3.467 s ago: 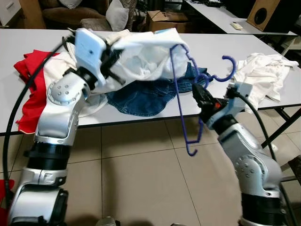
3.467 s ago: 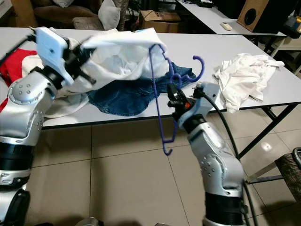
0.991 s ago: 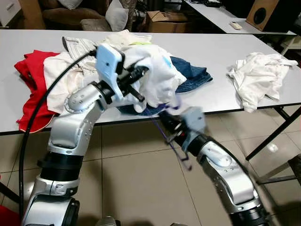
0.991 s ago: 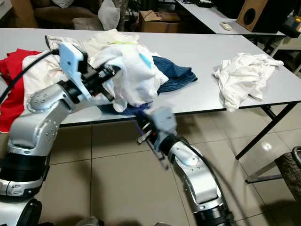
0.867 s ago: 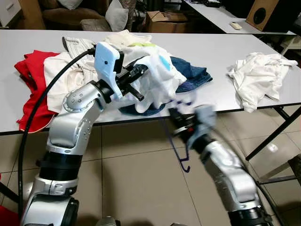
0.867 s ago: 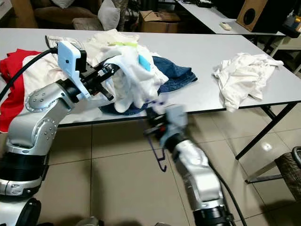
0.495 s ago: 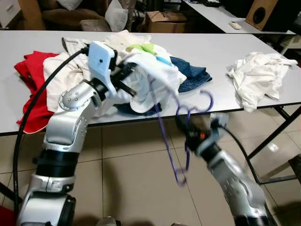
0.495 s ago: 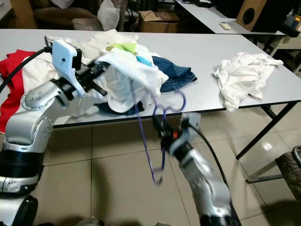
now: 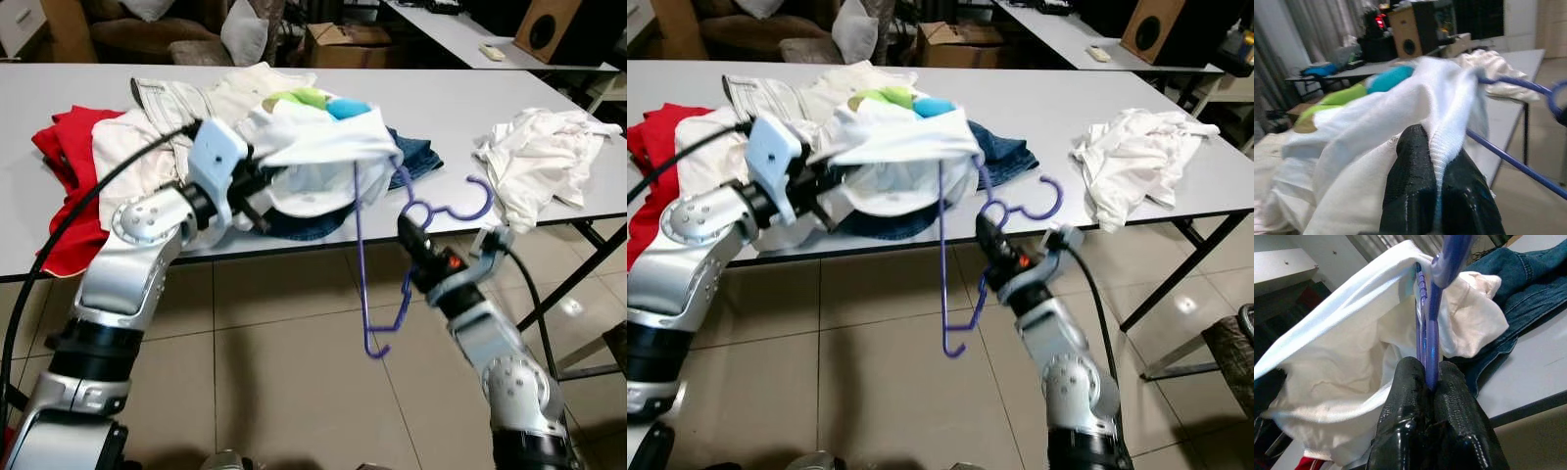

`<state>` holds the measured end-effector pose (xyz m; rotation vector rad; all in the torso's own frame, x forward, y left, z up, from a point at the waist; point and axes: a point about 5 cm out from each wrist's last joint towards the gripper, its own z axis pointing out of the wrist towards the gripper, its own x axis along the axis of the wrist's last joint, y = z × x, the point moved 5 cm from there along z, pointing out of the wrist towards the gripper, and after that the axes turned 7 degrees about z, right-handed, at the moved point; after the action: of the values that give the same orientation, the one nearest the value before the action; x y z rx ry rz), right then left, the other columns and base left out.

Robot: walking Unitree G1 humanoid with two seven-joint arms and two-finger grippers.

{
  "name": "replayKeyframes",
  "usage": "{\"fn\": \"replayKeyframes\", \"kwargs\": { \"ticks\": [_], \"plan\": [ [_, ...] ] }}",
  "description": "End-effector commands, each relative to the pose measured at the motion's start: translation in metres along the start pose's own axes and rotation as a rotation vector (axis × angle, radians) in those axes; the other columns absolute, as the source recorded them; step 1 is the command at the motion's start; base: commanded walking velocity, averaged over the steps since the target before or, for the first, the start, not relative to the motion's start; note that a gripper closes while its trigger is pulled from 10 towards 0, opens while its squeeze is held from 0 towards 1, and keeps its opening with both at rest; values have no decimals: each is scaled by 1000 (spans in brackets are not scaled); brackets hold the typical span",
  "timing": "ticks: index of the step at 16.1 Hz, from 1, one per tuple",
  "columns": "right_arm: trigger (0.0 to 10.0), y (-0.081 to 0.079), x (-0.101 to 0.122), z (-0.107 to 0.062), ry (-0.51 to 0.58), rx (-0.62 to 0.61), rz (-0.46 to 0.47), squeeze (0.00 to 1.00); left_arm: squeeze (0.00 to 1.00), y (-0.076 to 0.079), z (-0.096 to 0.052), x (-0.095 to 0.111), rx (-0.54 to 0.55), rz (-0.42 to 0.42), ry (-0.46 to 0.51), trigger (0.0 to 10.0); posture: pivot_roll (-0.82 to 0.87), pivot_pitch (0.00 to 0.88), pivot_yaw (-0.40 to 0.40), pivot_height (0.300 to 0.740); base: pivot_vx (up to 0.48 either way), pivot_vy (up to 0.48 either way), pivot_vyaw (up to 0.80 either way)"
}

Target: Hang hanger

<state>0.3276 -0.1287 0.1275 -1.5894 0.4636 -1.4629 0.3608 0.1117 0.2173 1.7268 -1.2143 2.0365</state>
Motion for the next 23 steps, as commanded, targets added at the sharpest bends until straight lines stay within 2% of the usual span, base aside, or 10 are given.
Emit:
{"fn": "replayKeyframes", "kwargs": {
  "ticks": [1, 3, 5, 7, 11, 15, 17, 18, 20, 23],
  "plan": [
    [10000, 3, 6, 1, 22, -15, 13, 0, 0, 8, 1, 5, -48, 1, 9, 0, -107, 0, -50, 740, 0, 0, 0],
    [10000, -22, 4, 9, -24, 83, 31, 0, 0, 17, 2, 16, -84, -40, 72, 0, -107, 0, -59, 740, 0, 0, 0],
    [10000, 23, -36, 3, -241, -141, -4, 0, 0, 8, 5, 29, -28, -68, 137, 0, -105, 0, -67, 740, 0, 0, 0],
    [10000, 27, -29, 1, -186, -167, 75, 0, 0, 3, 4, 35, -7, -83, 168, 0, -102, 0, -70, 740, 0, 0, 0],
    [10000, 29, -15, 3, -122, -172, 124, 0, 0, 0, 0, 33, 9, -88, 160, 0, -105, 0, -69, 740, 0, 0, 0],
    [10000, 23, 27, 16, 90, -114, 342, 0, 0, 26, -4, 3, -143, -12, 14, 0, -107, 0, -66, 740, 0, 0, 0],
    [10000, 12, 24, 26, 39, -71, 331, 0, 0, 40, 2, -4, -179, 2, -12, 0, -102, 0, -71, 740, 0, 0, 0],
    [10000, -3, 16, 33, -20, -12, 294, 0, 0, 48, 7, -11, -192, 51, -43, 0, -102, 0, -71, 740, 0, 0, 0],
    [10000, -4, -6, 38, -151, -40, 163, 0, 0, 53, 12, -5, -189, 41, -10, 0, -99, 0, -72, 740, 0, 0, 0],
    [10000, -11, -2, 46, -84, -9, 313, 0, 0, 63, 16, -4, -223, 80, -8, 0, -97, 0, -73, 740, 0, 0, 0]
  ]
}}
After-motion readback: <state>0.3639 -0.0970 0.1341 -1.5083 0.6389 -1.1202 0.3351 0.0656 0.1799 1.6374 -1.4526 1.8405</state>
